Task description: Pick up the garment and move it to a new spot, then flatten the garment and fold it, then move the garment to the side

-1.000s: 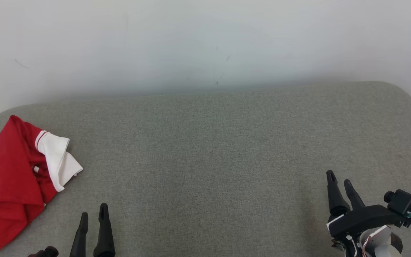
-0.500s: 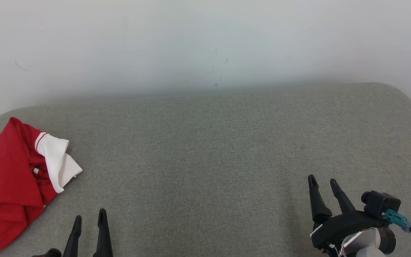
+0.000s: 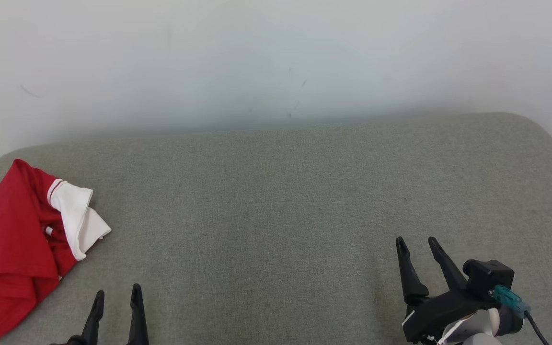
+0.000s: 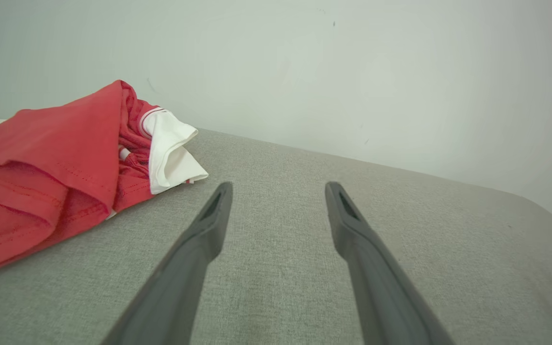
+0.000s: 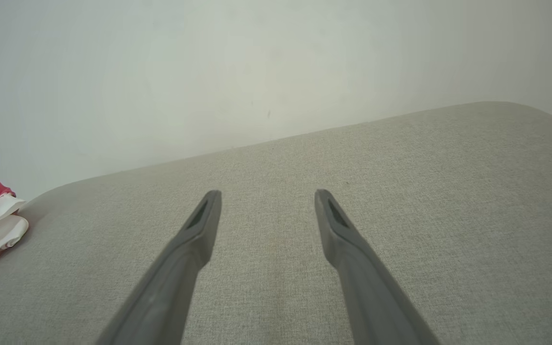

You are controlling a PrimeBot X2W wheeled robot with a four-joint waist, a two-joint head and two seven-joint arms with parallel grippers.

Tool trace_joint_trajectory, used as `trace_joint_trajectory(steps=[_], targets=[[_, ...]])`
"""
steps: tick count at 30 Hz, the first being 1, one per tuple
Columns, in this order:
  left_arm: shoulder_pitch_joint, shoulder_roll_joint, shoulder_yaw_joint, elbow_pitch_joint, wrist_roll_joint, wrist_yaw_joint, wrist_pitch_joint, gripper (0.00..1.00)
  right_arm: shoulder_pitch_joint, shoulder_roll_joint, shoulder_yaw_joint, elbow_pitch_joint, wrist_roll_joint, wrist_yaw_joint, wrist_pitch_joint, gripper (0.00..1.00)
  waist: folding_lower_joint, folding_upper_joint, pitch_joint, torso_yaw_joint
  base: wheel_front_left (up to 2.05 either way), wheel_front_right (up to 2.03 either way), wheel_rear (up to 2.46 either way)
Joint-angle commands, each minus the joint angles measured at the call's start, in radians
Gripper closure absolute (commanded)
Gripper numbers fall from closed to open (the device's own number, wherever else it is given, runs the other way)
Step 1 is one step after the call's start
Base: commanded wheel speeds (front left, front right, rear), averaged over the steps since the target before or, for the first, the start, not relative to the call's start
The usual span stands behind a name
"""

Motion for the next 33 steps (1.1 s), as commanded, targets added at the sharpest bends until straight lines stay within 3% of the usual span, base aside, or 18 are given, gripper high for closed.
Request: trace_joint_trajectory(steps=[1,33], targets=[[0.011,0.009,0.007,-0.012,0.028,0.004,-0.002,0.00,0.004,-0.007,0.011,-0.011,-0.024,0.001,-0.012,0.00,0.0000,0.0000,-0.001,0.000,0.00,0.00,0.00],[0.073,0.013,0.058,-0.055,0.243,0.065,-0.003,0.00,0.056,0.020,0.053,-0.030,-0.208,0.001,-0.123,0.00,0.0000,0.0000,-0.026,-0.007,0.00,0.00,0.00]])
